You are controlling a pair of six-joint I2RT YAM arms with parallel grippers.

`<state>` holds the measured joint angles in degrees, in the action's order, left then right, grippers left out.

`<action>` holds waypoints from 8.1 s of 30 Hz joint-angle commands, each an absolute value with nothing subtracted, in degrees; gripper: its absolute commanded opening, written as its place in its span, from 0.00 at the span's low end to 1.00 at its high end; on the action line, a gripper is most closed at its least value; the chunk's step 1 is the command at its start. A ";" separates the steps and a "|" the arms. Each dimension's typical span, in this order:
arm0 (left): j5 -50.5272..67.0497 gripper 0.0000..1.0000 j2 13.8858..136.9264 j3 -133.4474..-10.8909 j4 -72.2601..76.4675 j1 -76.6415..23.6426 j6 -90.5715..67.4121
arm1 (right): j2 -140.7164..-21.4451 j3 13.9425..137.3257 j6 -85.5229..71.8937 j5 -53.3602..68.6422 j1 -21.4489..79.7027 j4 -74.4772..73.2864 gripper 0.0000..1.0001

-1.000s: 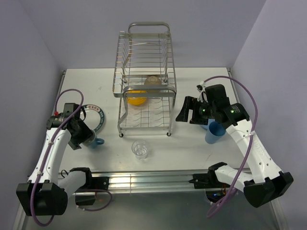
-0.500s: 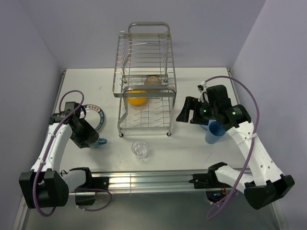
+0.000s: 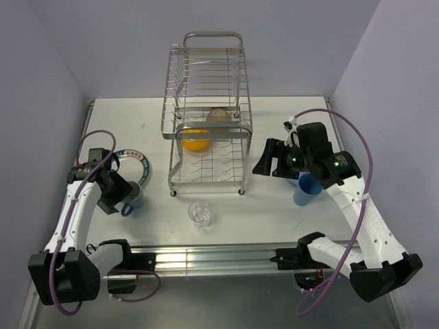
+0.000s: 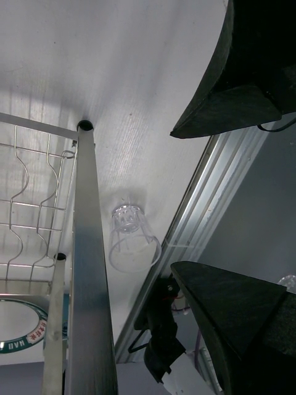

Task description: Load the mixed dishes into the dish rack

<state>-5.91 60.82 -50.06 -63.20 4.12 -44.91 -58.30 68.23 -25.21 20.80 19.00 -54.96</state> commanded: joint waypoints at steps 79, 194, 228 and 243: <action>65.74 0.00 28.75 -51.51 -29.14 4.92 -79.96 | -48.78 66.45 -51.84 56.86 19.95 -41.32 0.98; 55.73 0.89 42.45 -77.43 -58.61 4.92 -42.02 | -63.19 104.85 -52.75 41.66 23.39 -45.78 0.00; 40.70 0.72 55.19 -75.59 -71.89 4.92 -36.74 | -69.16 84.30 -35.86 21.27 -5.90 -50.38 0.00; 37.00 0.66 53.53 -71.02 -71.46 4.92 -40.95 | -91.04 88.58 -31.90 22.85 4.65 -39.99 0.00</action>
<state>38.92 54.92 -72.64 -71.24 4.91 -39.18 -89.06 82.46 -33.08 21.67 2.70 -46.24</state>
